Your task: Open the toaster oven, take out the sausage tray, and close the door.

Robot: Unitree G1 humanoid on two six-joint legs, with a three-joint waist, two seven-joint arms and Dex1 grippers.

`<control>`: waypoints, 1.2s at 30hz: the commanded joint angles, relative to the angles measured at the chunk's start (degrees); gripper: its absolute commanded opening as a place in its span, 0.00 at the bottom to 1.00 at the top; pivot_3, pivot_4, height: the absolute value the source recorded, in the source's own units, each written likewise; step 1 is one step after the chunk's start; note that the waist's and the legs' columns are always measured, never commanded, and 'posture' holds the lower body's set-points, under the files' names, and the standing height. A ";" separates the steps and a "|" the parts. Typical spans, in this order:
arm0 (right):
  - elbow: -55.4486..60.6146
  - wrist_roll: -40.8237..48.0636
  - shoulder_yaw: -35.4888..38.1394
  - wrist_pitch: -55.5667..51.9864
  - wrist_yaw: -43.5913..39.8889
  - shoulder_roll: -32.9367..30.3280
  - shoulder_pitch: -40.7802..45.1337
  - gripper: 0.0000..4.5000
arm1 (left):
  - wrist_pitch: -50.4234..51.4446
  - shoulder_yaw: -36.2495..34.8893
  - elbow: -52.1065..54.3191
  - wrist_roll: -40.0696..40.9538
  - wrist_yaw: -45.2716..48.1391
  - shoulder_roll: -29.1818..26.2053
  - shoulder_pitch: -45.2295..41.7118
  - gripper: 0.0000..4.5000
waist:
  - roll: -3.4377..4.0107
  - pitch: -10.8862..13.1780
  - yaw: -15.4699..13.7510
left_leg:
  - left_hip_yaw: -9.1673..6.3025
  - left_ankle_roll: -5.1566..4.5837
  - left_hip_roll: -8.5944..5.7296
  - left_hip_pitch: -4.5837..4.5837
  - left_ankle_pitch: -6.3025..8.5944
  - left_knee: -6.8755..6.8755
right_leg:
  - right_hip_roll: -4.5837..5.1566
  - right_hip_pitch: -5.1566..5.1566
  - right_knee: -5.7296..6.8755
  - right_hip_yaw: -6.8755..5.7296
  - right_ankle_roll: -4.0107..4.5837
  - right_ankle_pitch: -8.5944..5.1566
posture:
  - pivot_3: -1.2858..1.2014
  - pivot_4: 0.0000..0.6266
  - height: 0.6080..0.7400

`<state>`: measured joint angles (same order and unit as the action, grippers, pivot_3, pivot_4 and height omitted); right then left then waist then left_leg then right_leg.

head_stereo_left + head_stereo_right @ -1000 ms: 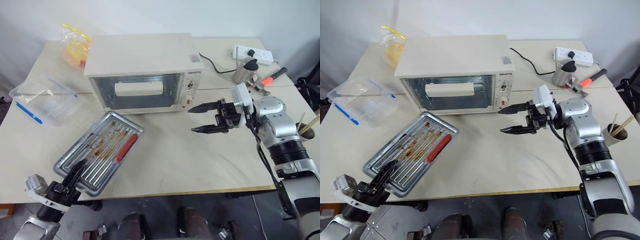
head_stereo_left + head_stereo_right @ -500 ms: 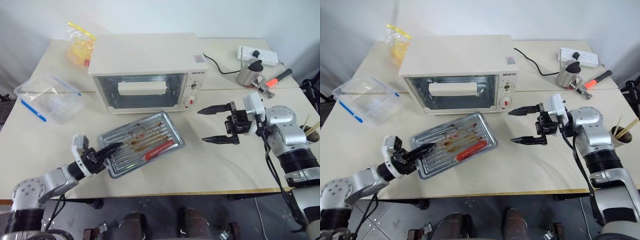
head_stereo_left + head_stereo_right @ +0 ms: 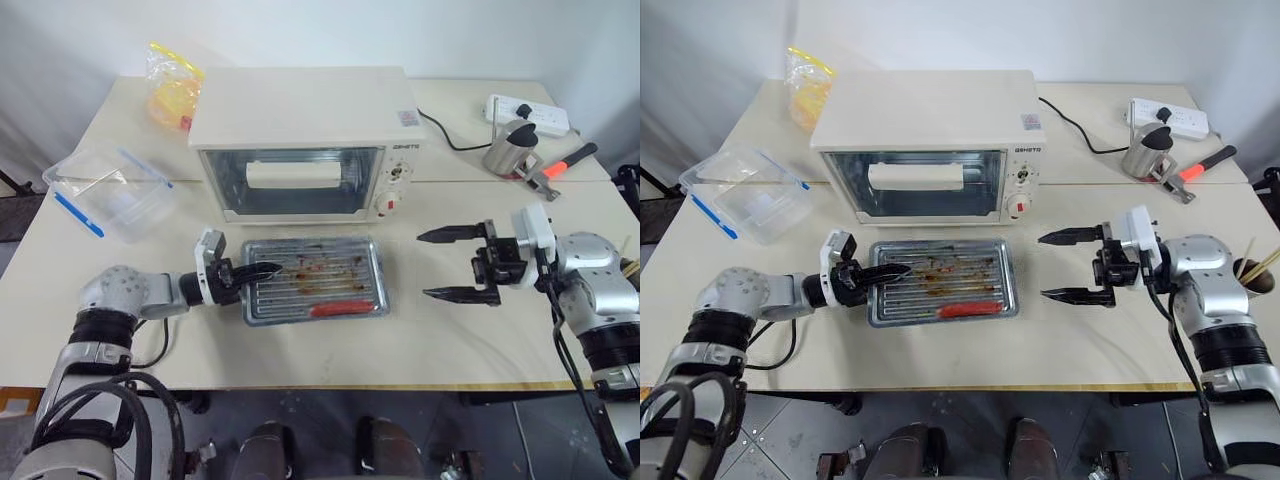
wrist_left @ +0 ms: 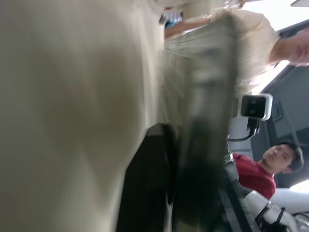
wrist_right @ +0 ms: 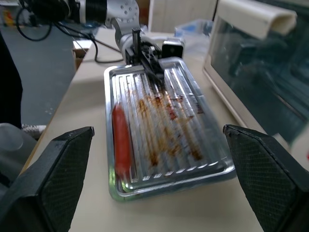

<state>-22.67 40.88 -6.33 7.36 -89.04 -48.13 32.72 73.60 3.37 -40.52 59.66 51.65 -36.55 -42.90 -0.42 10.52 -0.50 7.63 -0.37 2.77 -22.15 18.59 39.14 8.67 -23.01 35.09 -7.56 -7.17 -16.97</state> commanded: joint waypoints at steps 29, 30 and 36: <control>-20.67 -2.44 -7.31 11.96 -3.46 -2.27 8.65 1.00 | -58.47 -4.79 1.75 -36.25 31.12 -14.98 0.80 1.00 | -0.27 0.17 2.15 | 0.58 -0.03 0.13 -0.05 0.00 0.01 | 0.05 -0.71 0.52 0.61 0.04 -0.02 | 0.52 0.24 1.00; -21.22 -2.65 -8.03 13.35 -3.46 -2.33 8.77 1.00 | -62.43 -6.05 1.89 -36.55 32.22 -15.70 2.47 1.00 | -0.27 0.17 2.15 | 0.59 -0.04 0.12 -0.05 0.01 0.01 | 0.04 -0.71 0.54 0.59 0.04 -0.02 | 0.52 0.24 1.00; -25.93 -4.19 -12.12 22.13 -3.46 -2.82 10.09 1.00 | -84.31 -8.84 -1.86 -38.17 38.98 -20.08 10.47 1.00 | -0.26 0.17 2.25 | 0.69 -0.08 0.13 -0.04 0.03 0.04 | 0.04 -0.73 0.54 0.62 0.04 -0.02 | 0.52 0.24 1.00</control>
<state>-47.84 36.48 -18.42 26.58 -89.43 -49.89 41.79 -5.18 -3.61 -41.60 21.86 86.06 -55.20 -33.17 -0.68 10.69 1.75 8.35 -0.46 2.90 -22.18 18.62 39.18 8.72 -23.74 35.62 -6.92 -7.13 -16.99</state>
